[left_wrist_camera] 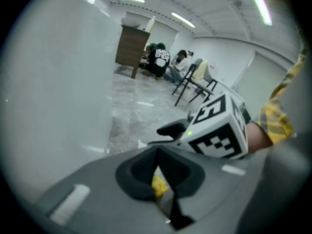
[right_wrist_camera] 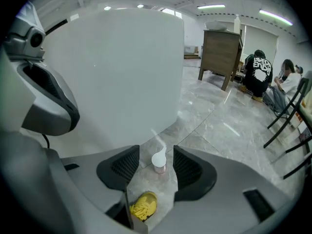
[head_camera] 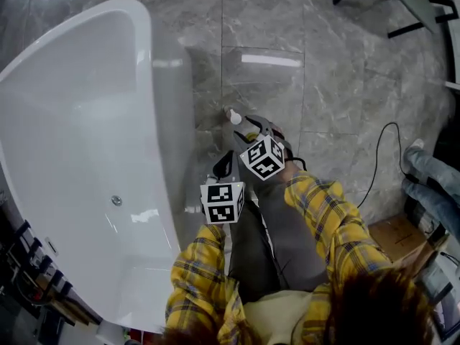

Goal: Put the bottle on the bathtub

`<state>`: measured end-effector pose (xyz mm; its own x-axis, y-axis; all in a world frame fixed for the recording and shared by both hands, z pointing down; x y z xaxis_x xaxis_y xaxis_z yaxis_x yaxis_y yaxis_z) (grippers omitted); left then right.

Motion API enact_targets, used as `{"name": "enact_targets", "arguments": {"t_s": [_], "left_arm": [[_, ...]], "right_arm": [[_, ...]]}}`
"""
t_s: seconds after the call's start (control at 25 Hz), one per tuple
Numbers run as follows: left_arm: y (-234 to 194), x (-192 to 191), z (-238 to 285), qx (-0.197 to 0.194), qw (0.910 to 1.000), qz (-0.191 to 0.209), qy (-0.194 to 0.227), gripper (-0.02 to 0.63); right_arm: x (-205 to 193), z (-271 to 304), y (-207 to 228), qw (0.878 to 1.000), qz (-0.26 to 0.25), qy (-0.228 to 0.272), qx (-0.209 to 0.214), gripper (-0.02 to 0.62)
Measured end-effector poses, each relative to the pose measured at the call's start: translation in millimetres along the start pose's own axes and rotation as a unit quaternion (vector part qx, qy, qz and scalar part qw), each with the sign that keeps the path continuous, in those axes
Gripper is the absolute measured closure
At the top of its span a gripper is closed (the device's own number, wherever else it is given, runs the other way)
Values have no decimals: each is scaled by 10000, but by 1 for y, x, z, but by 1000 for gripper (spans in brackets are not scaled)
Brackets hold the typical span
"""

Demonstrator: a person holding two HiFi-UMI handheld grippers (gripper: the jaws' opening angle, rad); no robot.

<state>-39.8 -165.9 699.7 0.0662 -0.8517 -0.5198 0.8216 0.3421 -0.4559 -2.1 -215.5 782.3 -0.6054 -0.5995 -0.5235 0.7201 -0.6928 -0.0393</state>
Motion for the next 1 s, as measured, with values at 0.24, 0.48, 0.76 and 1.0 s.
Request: {"name": "enact_targets", "arguments": {"t_s": [0.24, 0.48, 0.76, 1.0], "left_arm": [[19, 22, -34, -48, 9998, 180, 69, 597], [26, 37, -68, 66, 9998, 50, 185, 597], [29, 61, -106, 139, 9992, -38, 376, 597], [41, 85, -140, 162, 9985, 98, 512, 597]], "right_arm": [[23, -42, -2, 9999, 132, 98, 22, 374], [54, -85, 3, 9991, 267, 328, 36, 385], [84, -137, 1, 9973, 435, 589, 109, 431], [102, -184, 3, 9921, 920, 816, 247, 482]]}}
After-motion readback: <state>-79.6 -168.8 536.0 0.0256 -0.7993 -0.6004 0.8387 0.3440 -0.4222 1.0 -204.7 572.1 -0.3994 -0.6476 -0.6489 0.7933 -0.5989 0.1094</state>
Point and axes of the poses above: the fingertips, and each gripper's own axes: z forward along the fingers, y to its right, x out of its top, the point moved 1 cm from there along -z, backward along the fingers, and after that the axes turned 8 degrees about -x, right-handed, at the moved point
